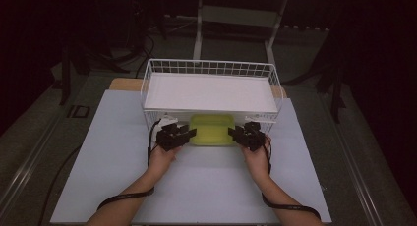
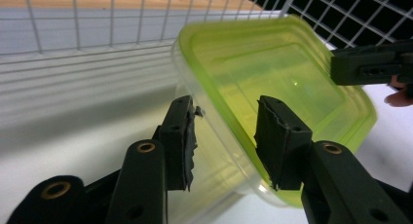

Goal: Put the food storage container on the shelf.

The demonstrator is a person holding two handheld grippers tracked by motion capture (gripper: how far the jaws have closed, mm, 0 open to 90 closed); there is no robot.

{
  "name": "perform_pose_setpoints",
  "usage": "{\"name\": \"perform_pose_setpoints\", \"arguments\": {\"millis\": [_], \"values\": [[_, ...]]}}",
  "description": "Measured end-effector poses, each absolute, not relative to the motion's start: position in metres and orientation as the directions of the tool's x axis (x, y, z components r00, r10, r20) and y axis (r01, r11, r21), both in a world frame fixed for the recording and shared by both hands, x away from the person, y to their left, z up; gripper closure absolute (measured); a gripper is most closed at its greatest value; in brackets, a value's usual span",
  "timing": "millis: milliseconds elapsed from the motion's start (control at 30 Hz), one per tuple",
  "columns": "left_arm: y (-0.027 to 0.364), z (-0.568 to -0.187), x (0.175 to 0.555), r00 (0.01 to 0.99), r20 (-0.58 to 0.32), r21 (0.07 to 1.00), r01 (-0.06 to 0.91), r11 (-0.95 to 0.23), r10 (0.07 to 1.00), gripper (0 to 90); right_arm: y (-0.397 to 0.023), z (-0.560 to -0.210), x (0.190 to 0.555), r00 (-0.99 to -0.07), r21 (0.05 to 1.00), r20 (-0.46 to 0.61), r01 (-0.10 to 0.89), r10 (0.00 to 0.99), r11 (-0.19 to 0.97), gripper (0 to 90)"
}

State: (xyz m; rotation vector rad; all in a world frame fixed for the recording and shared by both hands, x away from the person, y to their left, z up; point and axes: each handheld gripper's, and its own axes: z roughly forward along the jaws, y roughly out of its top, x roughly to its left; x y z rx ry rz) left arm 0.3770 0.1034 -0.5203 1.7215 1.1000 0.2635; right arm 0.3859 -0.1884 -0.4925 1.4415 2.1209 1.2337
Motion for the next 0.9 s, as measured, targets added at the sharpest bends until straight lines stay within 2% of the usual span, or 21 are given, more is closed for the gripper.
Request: {"name": "perform_pose_setpoints", "arguments": {"millis": [67,133,200,333,467,600,700,900], "values": [[0.104,-0.522,0.380,0.551,-0.345,0.831,0.556,-0.026,0.760,56.5,-0.185,-0.494,0.385,-0.468,0.802,0.132,0.568,0.874,0.183,64.2],[0.104,-0.522,0.382,0.560,-0.339,0.835,0.549,-0.032,0.756,56.3,-0.185,-0.494,0.385,-0.468,0.802,0.125,0.566,0.875,0.189,61.5],[0.103,-0.521,0.383,0.559,-0.295,0.846,0.530,-0.060,0.775,52.6,-0.182,-0.494,0.385,-0.470,0.803,0.098,0.558,0.877,0.209,61.3],[0.102,-0.518,0.385,0.559,-0.279,0.847,0.527,-0.075,0.781,49.0,-0.180,-0.492,0.385,-0.464,0.804,0.077,0.552,0.882,0.220,55.3],[0.103,-0.513,0.382,0.556,-0.286,0.849,0.525,-0.063,0.780,47.7,-0.181,-0.489,0.381,-0.482,0.808,0.064,0.539,0.874,0.239,54.3],[0.109,-0.509,0.377,0.582,-0.241,0.864,0.493,-0.102,0.776,47.4,-0.183,-0.489,0.375,-0.494,0.815,0.073,0.531,0.866,0.234,51.9],[0.113,-0.508,0.367,0.590,-0.259,0.865,0.494,-0.087,0.765,47.3,-0.184,-0.488,0.367,-0.512,0.820,0.056,0.513,0.857,0.253,51.5],[0.117,-0.502,0.344,0.612,-0.236,0.875,0.472,-0.109,0.755,45.5,-0.179,-0.484,0.345,-0.548,0.827,0.059,0.495,0.834,0.267,53.3]]}}
